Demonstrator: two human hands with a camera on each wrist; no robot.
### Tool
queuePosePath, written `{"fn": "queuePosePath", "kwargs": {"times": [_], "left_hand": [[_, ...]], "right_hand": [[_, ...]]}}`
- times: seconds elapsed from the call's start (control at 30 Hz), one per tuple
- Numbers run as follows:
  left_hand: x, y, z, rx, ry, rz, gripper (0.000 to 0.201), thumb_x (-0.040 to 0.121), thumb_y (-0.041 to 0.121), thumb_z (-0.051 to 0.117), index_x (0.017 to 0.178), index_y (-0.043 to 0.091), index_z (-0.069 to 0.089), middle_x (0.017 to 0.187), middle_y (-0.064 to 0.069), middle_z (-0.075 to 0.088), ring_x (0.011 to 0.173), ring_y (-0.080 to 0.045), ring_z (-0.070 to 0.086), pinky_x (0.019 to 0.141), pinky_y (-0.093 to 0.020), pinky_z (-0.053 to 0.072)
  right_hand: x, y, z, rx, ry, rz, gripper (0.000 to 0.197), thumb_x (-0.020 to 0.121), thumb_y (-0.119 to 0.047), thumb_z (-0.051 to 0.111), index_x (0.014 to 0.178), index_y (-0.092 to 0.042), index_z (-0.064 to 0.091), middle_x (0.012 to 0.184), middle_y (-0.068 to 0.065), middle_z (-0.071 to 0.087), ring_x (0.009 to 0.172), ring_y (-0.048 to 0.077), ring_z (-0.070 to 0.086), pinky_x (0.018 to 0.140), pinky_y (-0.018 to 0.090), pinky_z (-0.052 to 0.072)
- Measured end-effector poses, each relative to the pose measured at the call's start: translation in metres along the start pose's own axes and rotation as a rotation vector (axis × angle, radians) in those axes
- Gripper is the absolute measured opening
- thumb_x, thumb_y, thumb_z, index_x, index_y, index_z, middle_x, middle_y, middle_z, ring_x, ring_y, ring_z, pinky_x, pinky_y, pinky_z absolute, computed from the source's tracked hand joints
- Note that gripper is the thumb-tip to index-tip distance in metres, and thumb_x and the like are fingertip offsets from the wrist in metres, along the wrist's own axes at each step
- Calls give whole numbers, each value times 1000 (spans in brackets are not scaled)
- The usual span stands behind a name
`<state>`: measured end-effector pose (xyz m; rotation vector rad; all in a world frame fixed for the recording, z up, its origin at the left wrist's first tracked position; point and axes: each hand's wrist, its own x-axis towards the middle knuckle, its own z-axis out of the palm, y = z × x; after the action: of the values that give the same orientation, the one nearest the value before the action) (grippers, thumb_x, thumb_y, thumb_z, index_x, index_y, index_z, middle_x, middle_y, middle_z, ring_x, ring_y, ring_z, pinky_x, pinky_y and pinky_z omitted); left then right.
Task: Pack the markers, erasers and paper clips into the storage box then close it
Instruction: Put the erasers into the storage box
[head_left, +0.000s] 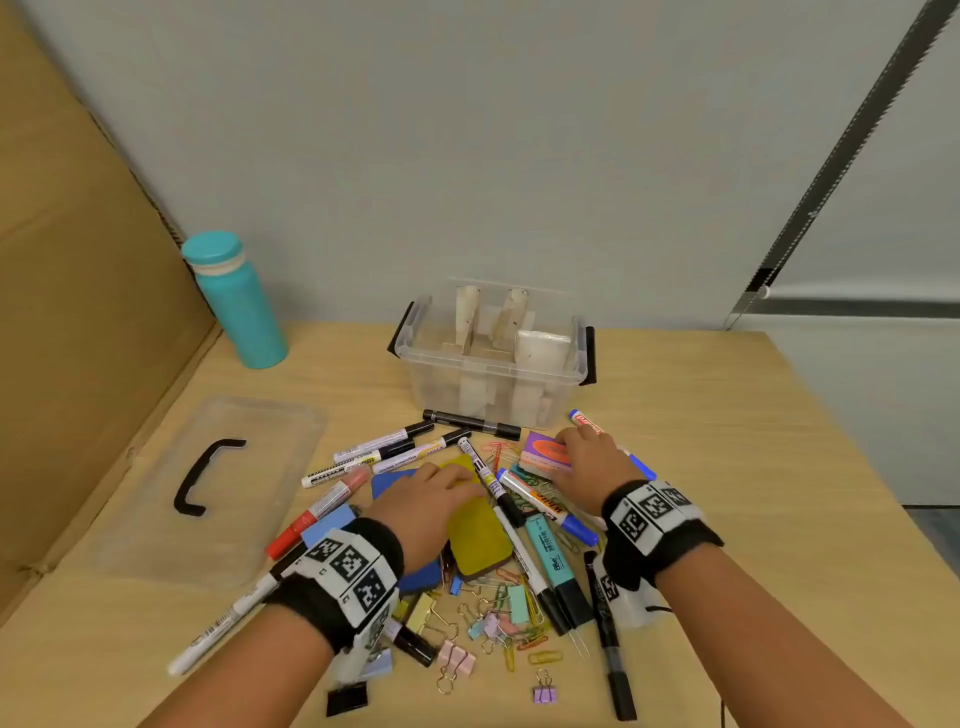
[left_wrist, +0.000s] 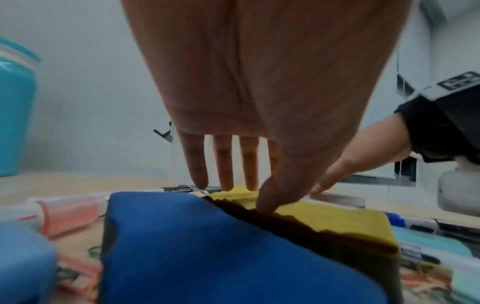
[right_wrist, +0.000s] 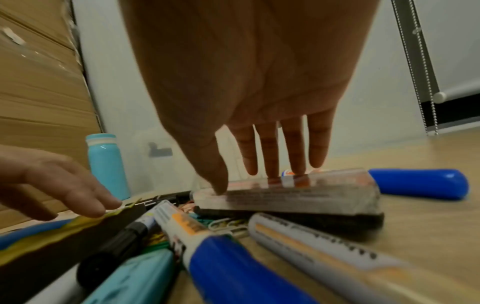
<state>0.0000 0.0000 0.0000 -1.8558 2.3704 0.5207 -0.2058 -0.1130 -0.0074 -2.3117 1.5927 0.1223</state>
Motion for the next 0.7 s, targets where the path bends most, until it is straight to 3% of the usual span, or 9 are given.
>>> {"fn": "queuePosePath", "kwargs": {"times": [0.17,0.27,0.4,0.47,0.53,0.63,0.7], "left_hand": [[8,2,-2,82,-73,-20,78,84,-7,47,146,34,23,153,7,20,135,-22,26,100,-34,40],[11,8,-5,144,-101,-27,83,81,-12,47,146,34,24,152,2,20,132,-26,28,94,-35,43],[13,12,-4,214,-99,-10,82,80,-12,50,145,33,26,151,-1,20,129,-31,30,90,-38,45],[15,12,-3,216,-94,-7,79,81,-10,50,144,33,27,152,0,18,129,-31,30,89,-38,45],[15,12,-6,181,-86,-12,76,82,-7,50,143,33,29,155,3,12,130,-31,30,88,-36,46],[11,5,-14,50,-16,-2,71,83,6,57,141,35,28,155,10,10,128,-26,37,87,-33,48],[4,-6,-19,-126,58,0,70,80,19,63,138,39,29,149,17,22,117,-18,49,82,-28,50]], "right_hand": [[4,-2,5,-106,-32,-8,53,92,-28,47,142,-22,31,139,5,41,128,28,38,108,42,34],[1,0,-1,-20,-9,-58,56,92,-29,51,144,-24,30,140,4,41,129,27,37,107,41,33],[-11,3,-21,423,39,-155,56,91,-28,60,142,-23,36,134,1,47,123,20,46,102,34,41],[-19,6,-33,649,33,-177,53,91,-26,60,139,-24,39,126,-6,49,111,11,52,89,21,45],[-26,7,-42,810,12,-166,47,93,-27,57,136,-28,42,123,-6,52,103,7,55,80,16,46],[-31,10,-46,1059,14,-102,34,96,-28,50,130,-28,49,115,3,59,103,15,60,85,25,49],[-33,12,-45,1174,-4,-48,33,96,-33,47,128,-26,51,114,5,62,105,22,61,96,39,48]]}}
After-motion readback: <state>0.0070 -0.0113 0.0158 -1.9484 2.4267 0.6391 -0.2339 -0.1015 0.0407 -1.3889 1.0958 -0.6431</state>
